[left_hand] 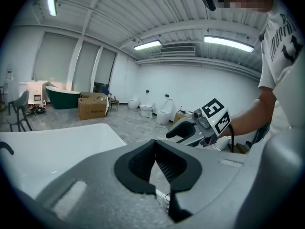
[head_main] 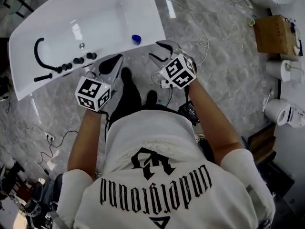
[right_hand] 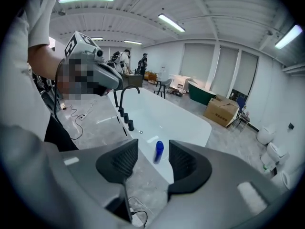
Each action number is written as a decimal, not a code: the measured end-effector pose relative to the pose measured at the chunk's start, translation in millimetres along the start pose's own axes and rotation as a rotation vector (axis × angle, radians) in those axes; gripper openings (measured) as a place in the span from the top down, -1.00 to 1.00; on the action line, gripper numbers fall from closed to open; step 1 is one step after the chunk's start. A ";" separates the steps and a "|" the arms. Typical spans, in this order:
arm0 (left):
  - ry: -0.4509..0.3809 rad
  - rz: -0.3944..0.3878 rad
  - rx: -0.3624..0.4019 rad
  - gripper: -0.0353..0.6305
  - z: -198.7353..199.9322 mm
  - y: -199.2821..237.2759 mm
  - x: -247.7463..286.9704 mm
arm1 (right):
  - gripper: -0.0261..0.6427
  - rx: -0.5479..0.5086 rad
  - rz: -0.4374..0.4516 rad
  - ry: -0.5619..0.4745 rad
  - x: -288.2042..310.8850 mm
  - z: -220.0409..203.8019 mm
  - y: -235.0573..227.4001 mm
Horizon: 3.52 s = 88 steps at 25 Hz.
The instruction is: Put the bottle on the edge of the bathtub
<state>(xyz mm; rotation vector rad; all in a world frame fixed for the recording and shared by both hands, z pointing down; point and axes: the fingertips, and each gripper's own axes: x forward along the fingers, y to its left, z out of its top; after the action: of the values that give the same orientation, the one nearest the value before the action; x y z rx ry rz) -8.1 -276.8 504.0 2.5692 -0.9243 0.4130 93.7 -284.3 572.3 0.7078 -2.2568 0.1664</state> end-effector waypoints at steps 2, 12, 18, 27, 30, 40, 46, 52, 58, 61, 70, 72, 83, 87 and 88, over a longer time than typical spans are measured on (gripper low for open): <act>-0.024 -0.004 0.017 0.88 11.9 -18.7 -7.7 | 0.37 -0.003 -0.004 -0.028 -23.5 7.5 5.4; -0.145 0.018 0.110 0.88 75.4 -96.4 -50.4 | 0.58 -0.030 -0.034 -0.154 -123.7 30.8 16.4; -0.190 0.044 0.114 0.88 90.6 -120.5 -74.0 | 0.73 0.002 -0.027 -0.260 -172.8 46.9 29.0; -0.149 0.086 0.179 0.88 93.4 -148.7 -82.7 | 0.91 0.009 -0.040 -0.359 -217.9 59.7 31.1; -0.163 0.101 0.176 0.88 96.1 -155.4 -89.0 | 0.92 0.016 -0.034 -0.377 -223.7 57.4 31.0; -0.168 0.163 0.154 0.88 96.9 -161.9 -144.8 | 0.92 0.065 0.012 -0.416 -234.3 68.7 49.0; -0.163 0.087 0.180 0.88 86.7 -168.3 -178.9 | 0.92 0.092 -0.003 -0.426 -237.7 81.0 90.1; -0.142 -0.007 0.234 0.88 68.4 -176.4 -231.1 | 0.92 0.127 -0.079 -0.426 -241.3 92.3 143.9; -0.141 -0.057 0.186 0.88 32.8 -163.5 -313.0 | 0.92 0.163 -0.141 -0.419 -231.6 110.1 222.1; -0.141 -0.077 0.190 0.88 12.2 -154.9 -349.9 | 0.92 0.171 -0.182 -0.413 -226.6 117.0 263.8; -0.168 -0.137 0.184 0.88 -19.2 -162.8 -410.5 | 0.92 0.148 -0.230 -0.381 -242.5 129.4 351.5; -0.180 -0.139 0.178 0.88 -18.8 -171.9 -415.1 | 0.92 0.144 -0.228 -0.380 -249.2 127.6 358.3; -0.177 -0.111 0.156 0.88 -34.5 -265.2 -406.1 | 0.92 0.115 -0.153 -0.388 -306.7 72.1 391.4; -0.172 -0.106 0.173 0.88 -47.1 -311.5 -400.6 | 0.92 0.108 -0.121 -0.387 -331.5 38.5 414.1; -0.173 -0.099 0.172 0.88 -50.8 -320.4 -400.1 | 0.92 0.106 -0.114 -0.391 -336.8 31.2 419.6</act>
<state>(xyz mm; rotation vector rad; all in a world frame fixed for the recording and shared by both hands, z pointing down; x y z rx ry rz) -101.5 192.1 312.2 2.8307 -0.8470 0.2547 39.0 205.4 353.9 0.9937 -2.5825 0.0983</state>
